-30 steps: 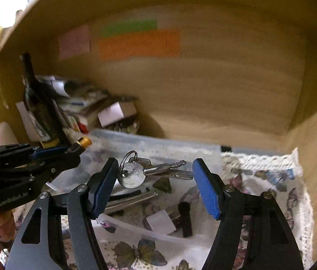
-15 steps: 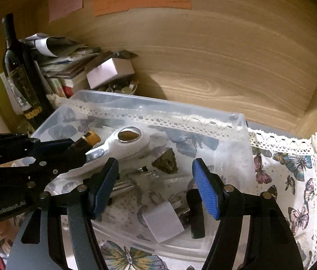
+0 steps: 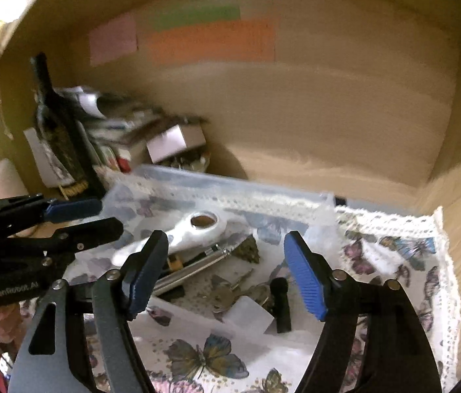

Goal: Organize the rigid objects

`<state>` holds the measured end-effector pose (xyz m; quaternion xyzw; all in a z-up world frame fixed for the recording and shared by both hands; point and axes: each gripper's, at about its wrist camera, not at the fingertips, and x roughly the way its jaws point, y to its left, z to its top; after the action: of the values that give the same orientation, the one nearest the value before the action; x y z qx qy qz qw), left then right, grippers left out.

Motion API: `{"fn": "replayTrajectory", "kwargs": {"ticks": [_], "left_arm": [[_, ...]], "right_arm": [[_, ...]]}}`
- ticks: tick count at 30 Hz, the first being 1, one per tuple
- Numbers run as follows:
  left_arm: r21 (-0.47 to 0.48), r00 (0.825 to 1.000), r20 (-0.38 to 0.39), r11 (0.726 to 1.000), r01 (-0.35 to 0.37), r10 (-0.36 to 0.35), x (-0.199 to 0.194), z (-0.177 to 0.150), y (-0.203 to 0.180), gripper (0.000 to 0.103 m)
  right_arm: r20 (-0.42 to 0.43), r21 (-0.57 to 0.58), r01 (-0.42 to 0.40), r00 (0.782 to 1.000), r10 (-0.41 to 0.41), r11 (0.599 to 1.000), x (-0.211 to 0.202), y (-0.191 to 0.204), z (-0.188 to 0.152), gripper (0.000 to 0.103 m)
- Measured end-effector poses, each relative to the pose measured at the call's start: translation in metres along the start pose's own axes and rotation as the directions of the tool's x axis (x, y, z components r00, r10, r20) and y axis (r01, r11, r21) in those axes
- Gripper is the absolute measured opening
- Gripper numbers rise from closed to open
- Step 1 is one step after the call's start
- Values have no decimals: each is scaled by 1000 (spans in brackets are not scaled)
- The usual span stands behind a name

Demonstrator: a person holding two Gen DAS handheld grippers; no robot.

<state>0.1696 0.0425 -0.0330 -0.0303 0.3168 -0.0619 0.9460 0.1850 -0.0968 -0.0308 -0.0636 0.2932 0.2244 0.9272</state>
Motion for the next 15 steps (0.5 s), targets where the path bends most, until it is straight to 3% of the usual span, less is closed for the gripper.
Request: {"fn": "replayTrajectory", "kwargs": {"ticks": [6, 9, 11, 15], "left_arm": [[21, 989, 144, 999, -28, 25, -53, -2, -13, 70], [27, 980, 195, 999, -32, 26, -75, -6, -21, 83], [29, 974, 226, 999, -35, 28, -88, -10, -26, 98], [24, 960, 278, 998, -50, 42, -108, -19, -31, 102]], "right_arm": [[123, -4, 0, 992, 1, 1000, -56, 7, -4, 82], [171, -9, -2, 985, 4, 1000, -80, 11, -8, 85], [200, -19, -2, 980, 6, 1000, -95, 14, -13, 90], [249, -17, 21, 968, -16, 1000, -118, 16, -23, 96]]}}
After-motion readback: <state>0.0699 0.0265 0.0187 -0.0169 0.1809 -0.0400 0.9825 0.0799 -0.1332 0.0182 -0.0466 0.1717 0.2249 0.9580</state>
